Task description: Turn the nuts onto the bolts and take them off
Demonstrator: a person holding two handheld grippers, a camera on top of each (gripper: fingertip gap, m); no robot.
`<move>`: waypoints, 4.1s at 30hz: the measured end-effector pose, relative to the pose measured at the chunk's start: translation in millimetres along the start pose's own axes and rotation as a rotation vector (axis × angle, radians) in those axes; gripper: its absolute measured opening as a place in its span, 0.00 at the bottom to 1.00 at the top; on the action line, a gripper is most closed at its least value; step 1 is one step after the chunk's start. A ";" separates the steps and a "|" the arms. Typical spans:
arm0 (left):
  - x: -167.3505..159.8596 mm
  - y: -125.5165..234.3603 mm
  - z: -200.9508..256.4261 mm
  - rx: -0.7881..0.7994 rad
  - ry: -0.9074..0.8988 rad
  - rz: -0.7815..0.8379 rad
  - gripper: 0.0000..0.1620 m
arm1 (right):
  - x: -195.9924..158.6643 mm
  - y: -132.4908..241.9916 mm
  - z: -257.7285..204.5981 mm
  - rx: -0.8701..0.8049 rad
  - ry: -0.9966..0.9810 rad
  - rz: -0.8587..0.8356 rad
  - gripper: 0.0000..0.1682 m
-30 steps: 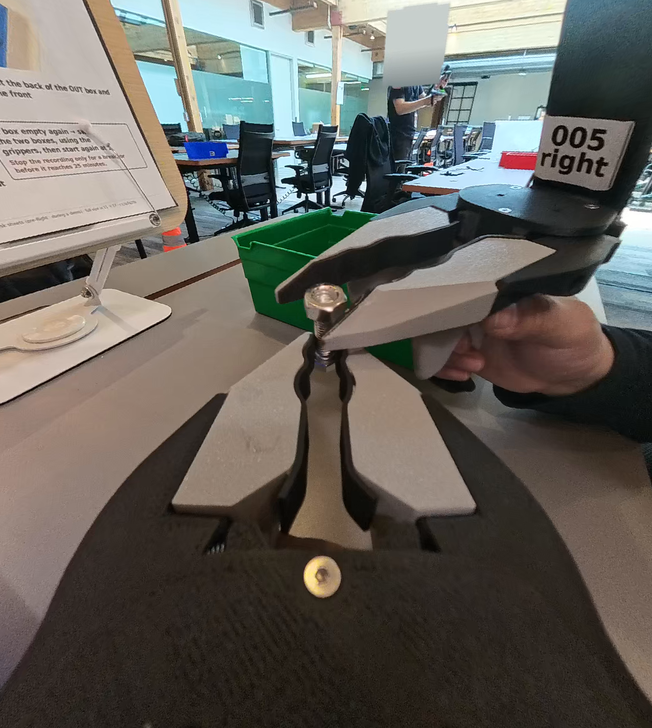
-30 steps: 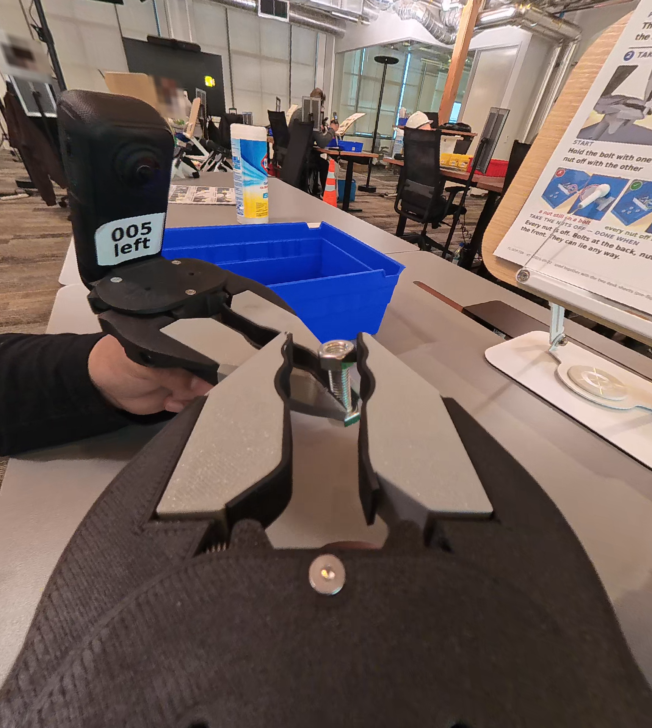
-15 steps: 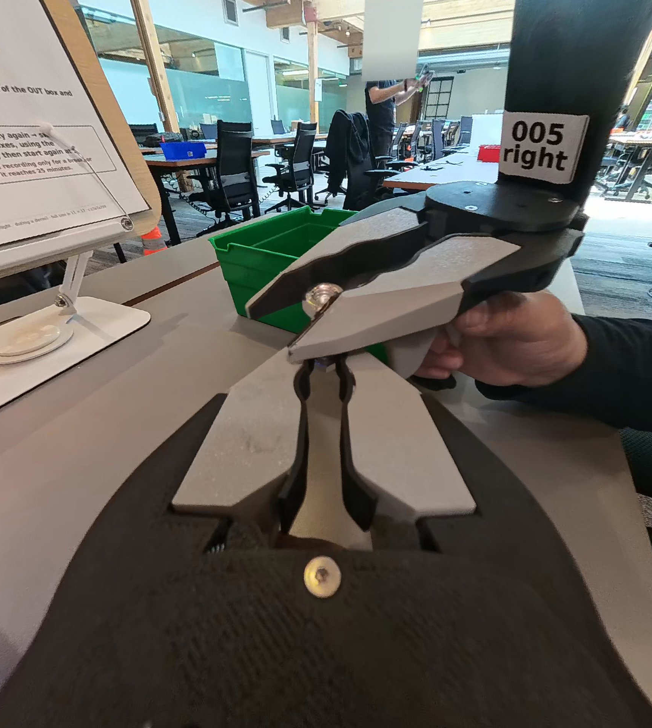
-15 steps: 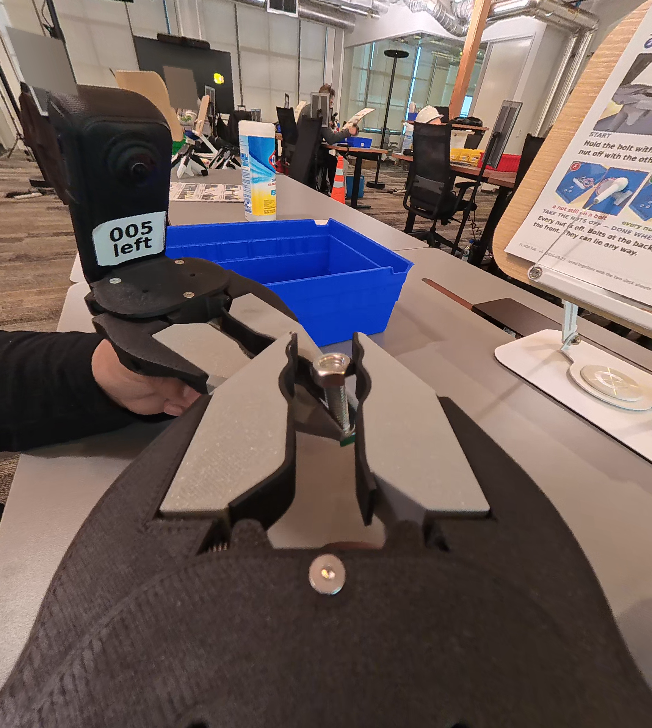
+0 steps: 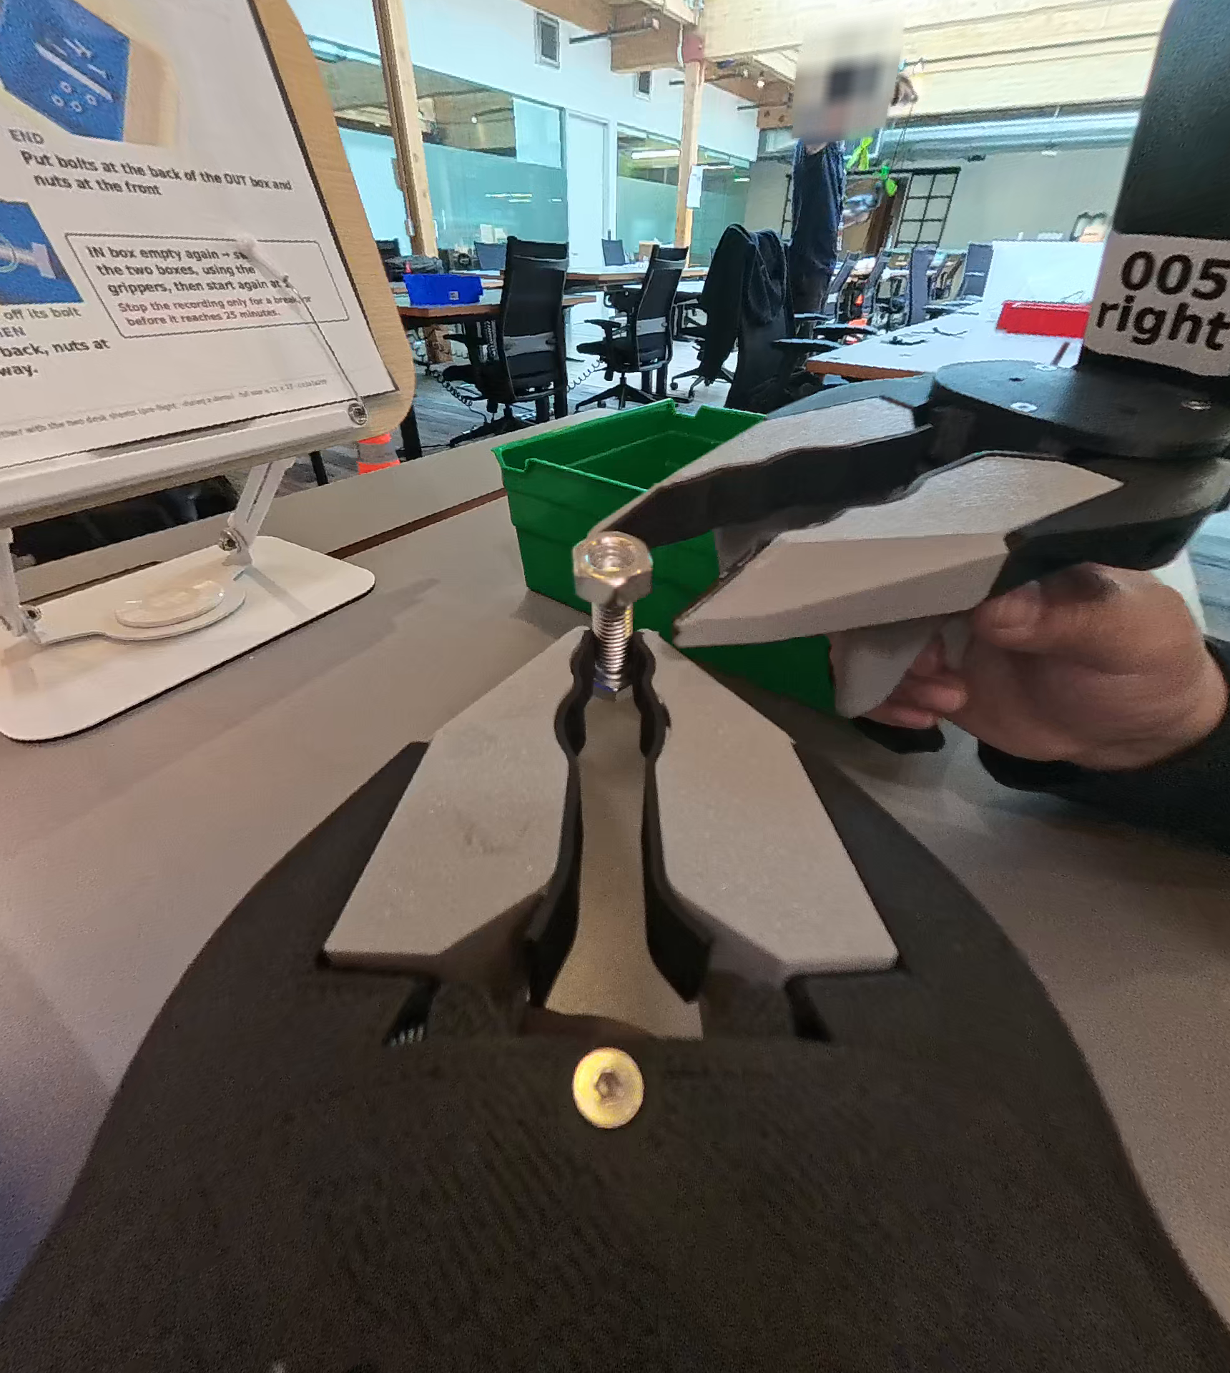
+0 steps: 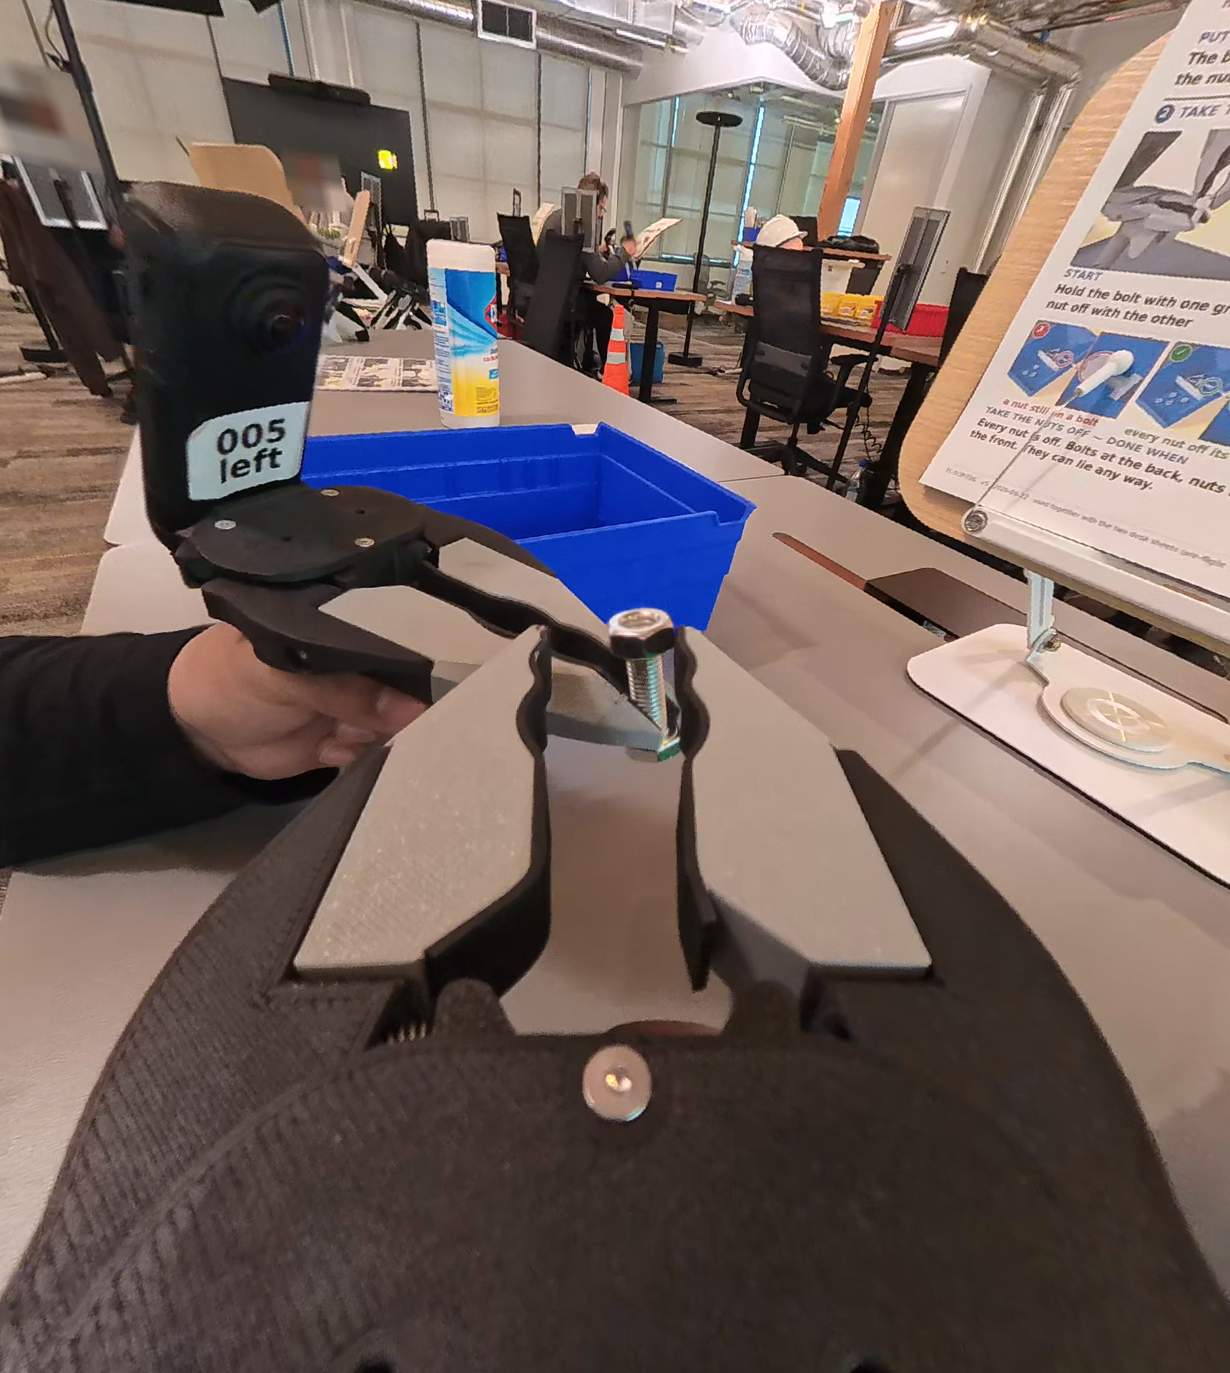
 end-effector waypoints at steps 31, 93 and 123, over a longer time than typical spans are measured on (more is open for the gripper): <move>-1.7 -6.2 20.4 -0.092 -0.065 -0.024 0.04 | -3.4 -5.2 -0.1 -0.024 0.017 -0.030 0.08; -7.5 -10.3 16.3 -0.081 -0.042 -0.073 0.04 | 0.9 -4.7 -6.1 -0.024 0.041 -0.005 0.08; -8.4 -12.0 27.5 -0.173 -0.066 -0.061 0.04 | -111.9 146.7 85.1 -0.175 -0.182 -0.791 0.08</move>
Point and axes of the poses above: each gripper's, where its closed fingertips meet, y back along the fingers, x out of its top, z = x × y across the jaws, the point moved 6 cm from there along y, back along the fingers, and after that the axes turned 15 degrees about -z, right-handed, at the moved point
